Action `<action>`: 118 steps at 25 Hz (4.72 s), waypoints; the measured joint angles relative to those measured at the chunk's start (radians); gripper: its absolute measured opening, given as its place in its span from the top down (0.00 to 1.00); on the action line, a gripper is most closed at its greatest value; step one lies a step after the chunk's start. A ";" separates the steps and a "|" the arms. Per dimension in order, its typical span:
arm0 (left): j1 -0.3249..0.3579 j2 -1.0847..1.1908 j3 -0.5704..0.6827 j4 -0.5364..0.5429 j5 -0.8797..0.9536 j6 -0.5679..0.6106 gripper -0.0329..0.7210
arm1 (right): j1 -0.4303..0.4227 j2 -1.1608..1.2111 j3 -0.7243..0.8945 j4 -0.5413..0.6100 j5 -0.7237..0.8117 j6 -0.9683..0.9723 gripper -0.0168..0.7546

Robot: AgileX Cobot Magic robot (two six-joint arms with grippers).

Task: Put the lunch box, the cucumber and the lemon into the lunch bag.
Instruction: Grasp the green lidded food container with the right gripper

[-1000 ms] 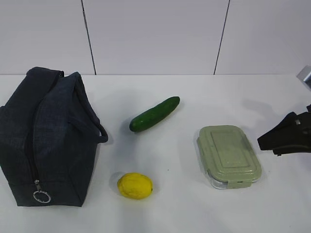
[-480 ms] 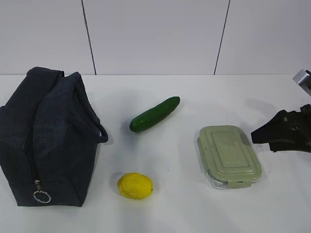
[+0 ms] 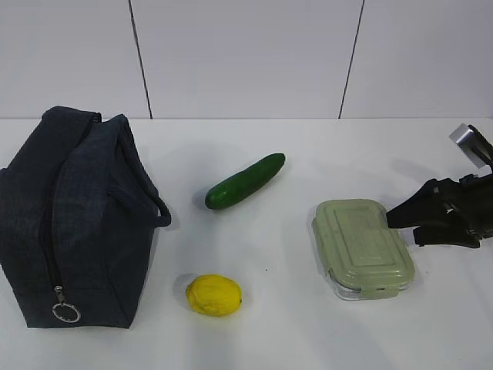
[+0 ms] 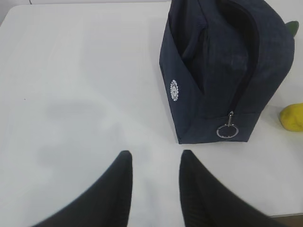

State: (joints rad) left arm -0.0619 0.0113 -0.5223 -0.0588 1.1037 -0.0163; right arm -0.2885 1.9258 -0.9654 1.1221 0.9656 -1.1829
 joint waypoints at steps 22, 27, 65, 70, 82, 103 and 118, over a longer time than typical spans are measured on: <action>0.000 0.000 0.000 0.000 0.000 0.000 0.64 | 0.000 0.079 -0.002 0.090 0.062 0.008 0.23; 0.000 0.000 0.000 0.000 0.000 0.000 0.64 | 0.000 0.117 -0.004 0.113 0.098 0.008 0.23; 0.000 0.000 0.000 0.000 0.000 0.000 0.64 | -0.031 0.186 -0.033 0.134 0.184 0.017 0.23; 0.000 0.000 0.000 0.000 0.000 0.000 0.64 | -0.031 0.186 -0.034 0.137 0.184 0.017 0.23; 0.000 0.000 0.000 0.000 0.000 0.000 0.64 | -0.031 0.186 -0.035 0.138 0.184 0.011 0.23; 0.000 0.000 0.000 0.000 0.000 0.000 0.64 | -0.028 0.186 -0.068 0.099 0.188 0.003 0.23; 0.000 0.000 0.000 0.000 0.000 0.000 0.64 | -0.027 0.186 -0.068 0.085 0.188 0.009 0.23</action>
State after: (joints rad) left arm -0.0619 0.0113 -0.5223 -0.0588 1.1037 -0.0163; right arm -0.3155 2.1122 -1.0337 1.2075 1.1535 -1.1743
